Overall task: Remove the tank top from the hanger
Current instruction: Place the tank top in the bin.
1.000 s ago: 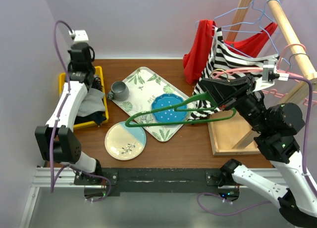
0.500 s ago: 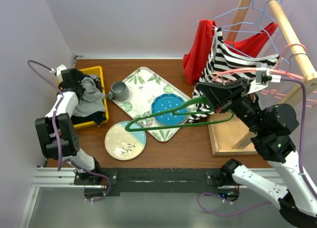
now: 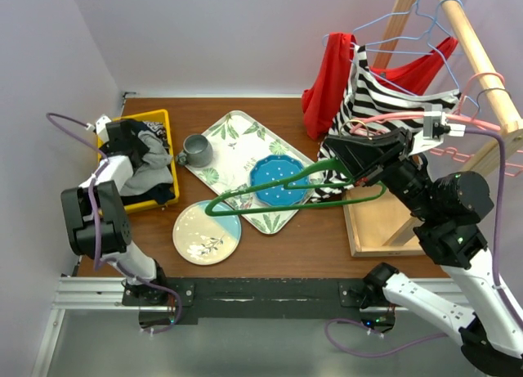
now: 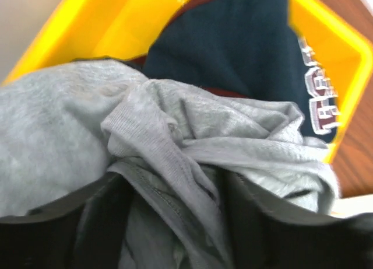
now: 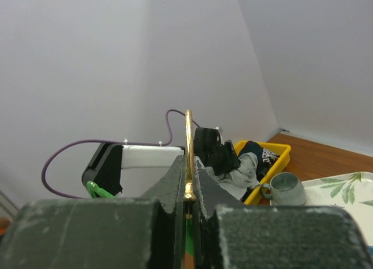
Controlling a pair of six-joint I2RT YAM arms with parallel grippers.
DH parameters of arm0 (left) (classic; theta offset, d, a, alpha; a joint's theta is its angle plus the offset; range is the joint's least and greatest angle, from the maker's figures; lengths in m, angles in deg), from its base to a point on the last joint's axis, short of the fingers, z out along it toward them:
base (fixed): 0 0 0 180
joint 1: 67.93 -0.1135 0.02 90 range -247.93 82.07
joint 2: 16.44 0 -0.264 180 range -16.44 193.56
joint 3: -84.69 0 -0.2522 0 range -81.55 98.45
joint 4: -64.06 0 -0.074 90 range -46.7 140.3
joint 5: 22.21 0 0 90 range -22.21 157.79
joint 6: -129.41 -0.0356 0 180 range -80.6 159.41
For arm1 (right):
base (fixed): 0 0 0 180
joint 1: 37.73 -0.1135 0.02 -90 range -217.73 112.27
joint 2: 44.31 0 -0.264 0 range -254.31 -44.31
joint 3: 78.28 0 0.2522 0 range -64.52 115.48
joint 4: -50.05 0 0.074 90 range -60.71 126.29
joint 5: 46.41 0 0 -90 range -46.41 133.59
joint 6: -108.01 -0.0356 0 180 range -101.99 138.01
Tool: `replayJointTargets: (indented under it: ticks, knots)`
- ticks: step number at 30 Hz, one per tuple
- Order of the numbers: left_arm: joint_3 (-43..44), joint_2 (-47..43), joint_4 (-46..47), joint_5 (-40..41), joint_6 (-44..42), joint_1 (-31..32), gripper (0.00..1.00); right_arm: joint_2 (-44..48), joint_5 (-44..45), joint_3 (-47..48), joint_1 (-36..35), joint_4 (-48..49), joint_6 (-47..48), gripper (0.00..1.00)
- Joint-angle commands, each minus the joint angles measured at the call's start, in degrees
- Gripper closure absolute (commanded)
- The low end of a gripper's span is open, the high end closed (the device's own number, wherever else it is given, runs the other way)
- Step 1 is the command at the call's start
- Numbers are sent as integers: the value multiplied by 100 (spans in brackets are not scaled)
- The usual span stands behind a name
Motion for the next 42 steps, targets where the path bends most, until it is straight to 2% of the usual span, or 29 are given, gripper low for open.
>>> replayJointTargets:
  ticks: [1, 4, 6, 8, 11, 12, 15, 18, 22, 26, 28, 32, 34, 39, 42]
  knots:
    - [545, -754, -681, 185, -332, -6, 28, 91, -66, 36, -10, 413, -45, 100]
    - [555, -1316, -658, 291, -429, -6, 12, 73, -22, 26, -2, 422, -45, 100]
    - [405, -1728, -534, 186, -561, 20, 6, 65, -40, 26, -2, 431, -27, 100]
    - [335, -1923, -403, 46, -701, 64, 6, 47, -66, 27, -2, 422, -10, 100]
    - [186, -2108, -78, -717, -877, 283, 7, 38, -92, -8, -2, 448, -10, 100]
    - [98, -2109, 28, -1294, -791, 345, 6, 38, -92, -26, -2, 457, -10, 100]
    - [-350, -1917, 634, -2193, -281, 345, 7, 12, -110, -61, -2, 484, -10, 100]
    - [-605, -1452, 933, -2424, -78, 319, 7, -6, -189, -70, -2, 457, -10, 100]
    - [-623, -642, 943, -2214, -140, 152, 6, -85, -111, -114, -2, 212, 227, 100]
    - [-396, -131, 882, -2539, 133, -15, 6, -111, -66, -114, -2, 1, 438, 100]
    - [-255, -166, 637, -2504, 63, -15, 7, -120, -101, -27, -10, -61, 491, 100]
    - [272, -596, -31, -1733, -699, 20, 7, -102, -101, -26, -2, -105, 570, 100]
    - [396, -938, -235, -1721, -973, 20, 6, -146, -154, 35, -10, -201, 632, 100]
    - [660, -1737, -611, -3231, -1826, 108, 10, -243, -67, 18, -2, -351, 948, 100]
    - [468, -2360, -439, -4242, -2064, 371, 10, -269, 100, -192, -2, -483, 1395, 100]
